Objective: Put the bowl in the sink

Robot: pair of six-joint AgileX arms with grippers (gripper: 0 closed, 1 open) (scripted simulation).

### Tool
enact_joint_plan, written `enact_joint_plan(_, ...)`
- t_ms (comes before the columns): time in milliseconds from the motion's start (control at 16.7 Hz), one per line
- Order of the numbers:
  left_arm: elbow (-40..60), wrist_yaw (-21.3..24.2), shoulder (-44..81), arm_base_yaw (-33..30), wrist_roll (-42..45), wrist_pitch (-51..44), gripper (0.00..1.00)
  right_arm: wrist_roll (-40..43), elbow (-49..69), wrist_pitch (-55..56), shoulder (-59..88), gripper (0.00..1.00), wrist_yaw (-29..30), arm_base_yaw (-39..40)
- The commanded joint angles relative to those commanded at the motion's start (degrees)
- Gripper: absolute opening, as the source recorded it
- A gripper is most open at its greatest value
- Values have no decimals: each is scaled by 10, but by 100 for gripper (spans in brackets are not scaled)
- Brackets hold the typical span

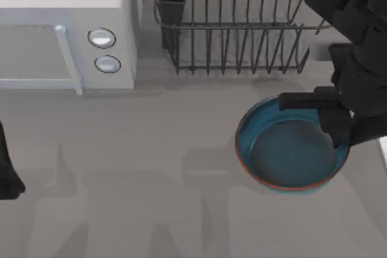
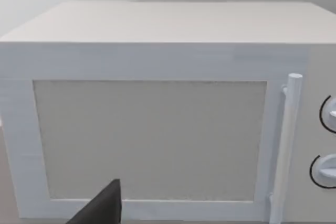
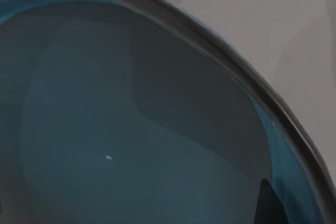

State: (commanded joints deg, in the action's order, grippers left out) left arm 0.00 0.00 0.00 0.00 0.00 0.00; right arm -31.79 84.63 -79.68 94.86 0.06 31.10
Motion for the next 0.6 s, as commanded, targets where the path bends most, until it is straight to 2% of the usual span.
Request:
enact_joint_plan(300,0,0,0,0,0,0,100,1,-5,7,1,0,-2,-3)
enact_joint_plan(600,0,0,0,0,0,0,100,19,-25,122,-11,0,-15,-85)
